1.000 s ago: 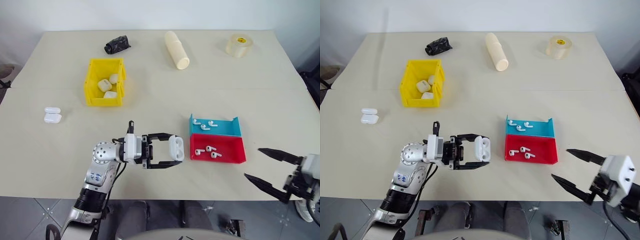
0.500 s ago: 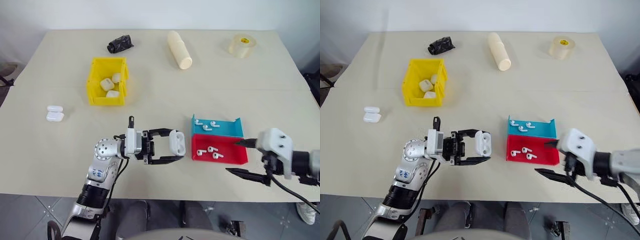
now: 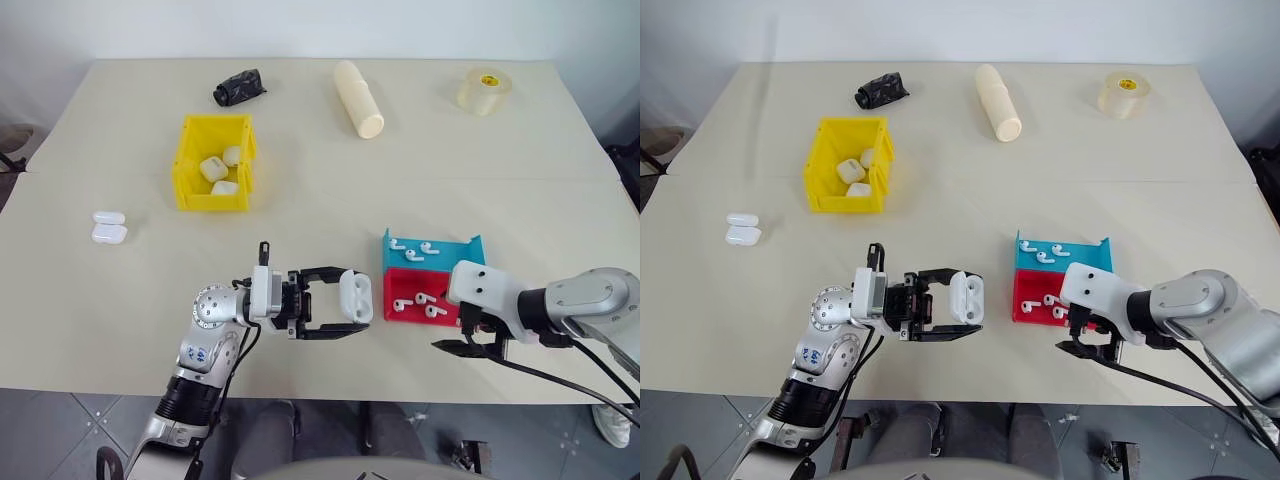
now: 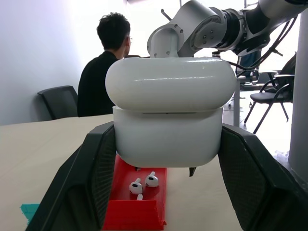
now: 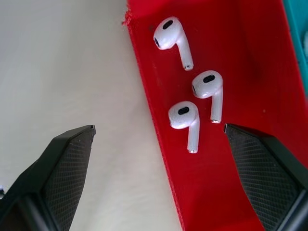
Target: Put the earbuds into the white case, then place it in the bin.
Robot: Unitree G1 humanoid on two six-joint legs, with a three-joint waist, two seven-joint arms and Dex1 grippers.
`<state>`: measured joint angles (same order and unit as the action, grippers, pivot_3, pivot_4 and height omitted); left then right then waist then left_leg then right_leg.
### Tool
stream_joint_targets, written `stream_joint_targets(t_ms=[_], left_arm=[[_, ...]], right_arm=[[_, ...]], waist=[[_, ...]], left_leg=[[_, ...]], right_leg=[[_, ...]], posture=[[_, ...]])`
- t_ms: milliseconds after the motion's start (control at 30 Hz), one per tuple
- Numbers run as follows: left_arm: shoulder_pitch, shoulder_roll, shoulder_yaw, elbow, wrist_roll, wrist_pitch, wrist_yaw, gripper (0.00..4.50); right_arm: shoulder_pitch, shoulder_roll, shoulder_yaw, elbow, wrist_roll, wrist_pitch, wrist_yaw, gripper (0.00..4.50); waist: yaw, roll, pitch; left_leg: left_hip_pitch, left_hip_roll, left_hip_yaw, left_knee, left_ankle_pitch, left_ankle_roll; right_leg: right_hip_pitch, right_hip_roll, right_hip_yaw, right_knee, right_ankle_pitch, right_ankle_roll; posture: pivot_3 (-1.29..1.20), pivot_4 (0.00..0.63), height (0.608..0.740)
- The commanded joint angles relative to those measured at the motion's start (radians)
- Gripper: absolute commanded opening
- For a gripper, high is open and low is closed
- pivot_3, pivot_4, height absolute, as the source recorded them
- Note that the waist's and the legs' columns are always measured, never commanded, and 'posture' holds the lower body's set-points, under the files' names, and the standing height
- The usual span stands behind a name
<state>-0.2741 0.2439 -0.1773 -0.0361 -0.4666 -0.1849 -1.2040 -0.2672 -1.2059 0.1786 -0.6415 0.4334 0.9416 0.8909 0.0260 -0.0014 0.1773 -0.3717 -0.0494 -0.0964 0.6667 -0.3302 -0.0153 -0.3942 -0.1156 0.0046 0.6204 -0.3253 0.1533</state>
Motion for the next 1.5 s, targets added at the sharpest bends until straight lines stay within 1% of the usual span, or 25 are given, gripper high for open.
stream_joint_targets(t_ms=[33,100,300,867,1100,1500], left_arm=[[-0.011,-0.007,-0.008,-0.035,-0.012,-0.013,-0.001,2.79],[-0.015,-0.013,-0.009,-0.036,-0.013,-0.014,0.002,2.79],[-0.021,-0.022,-0.017,-0.031,-0.012,-0.028,-0.01,2.79],[-0.022,-0.013,-0.022,-0.038,-0.011,-0.021,-0.007,2.79],[-0.02,-0.013,-0.022,-0.04,-0.01,-0.019,-0.002,2.79],[-0.025,-0.013,-0.02,-0.037,-0.012,-0.013,0.007,2.79]], right_arm=[[-0.042,0.018,0.033,-0.011,-0.034,0.015,-0.008,4.31],[-0.057,0.023,0.048,-0.008,-0.045,0.02,-0.004,3.93],[-0.081,0.023,0.081,0.002,-0.073,0.02,0.018,1.93],[-0.121,0.041,0.144,0.023,-0.17,-0.042,0.066,1.93],[-0.119,0.019,0.185,0.031,-0.249,-0.155,0.124,1.93],[-0.099,0.004,0.193,0.081,-0.363,-0.307,0.213,1.93]], waist=[[-0.001,0.0,0.0],[-0.001,0.0,0.0],[0.0,0.0,0.0],[-0.001,0.0,0.0],[-0.001,0.0,0.0],[-0.001,0.0,0.0]], left_leg=[[0.0,0.0,0.0,0.0,0.0,0.0],[0.0,0.0,0.0,0.0,0.0,0.0],[0.0,0.0,0.0,0.0,0.0,0.0],[0.0,0.0,0.0,0.0,0.0,0.0],[0.0,-0.001,0.0,0.0,0.0,0.0],[0.0,-0.001,0.0,0.0,0.0,0.0]], right_leg=[[0.0,0.0,0.0,0.0,0.0,0.0],[0.0,0.0,0.0,0.0,0.0,0.0],[0.0,0.0,0.0,0.0,0.0,0.0],[0.0,0.0,0.0,0.0,0.0,0.0],[0.0,0.0,0.0,0.0,0.0,0.0],[0.0,0.0,0.0,0.0,0.0,0.0]], posture=[[0.0,0.15,0.74],[0.0,0.15,0.74],[0.0,0.15,0.74],[0.0,0.15,0.74],[0.0,0.15,0.74],[0.0,0.15,0.74]])
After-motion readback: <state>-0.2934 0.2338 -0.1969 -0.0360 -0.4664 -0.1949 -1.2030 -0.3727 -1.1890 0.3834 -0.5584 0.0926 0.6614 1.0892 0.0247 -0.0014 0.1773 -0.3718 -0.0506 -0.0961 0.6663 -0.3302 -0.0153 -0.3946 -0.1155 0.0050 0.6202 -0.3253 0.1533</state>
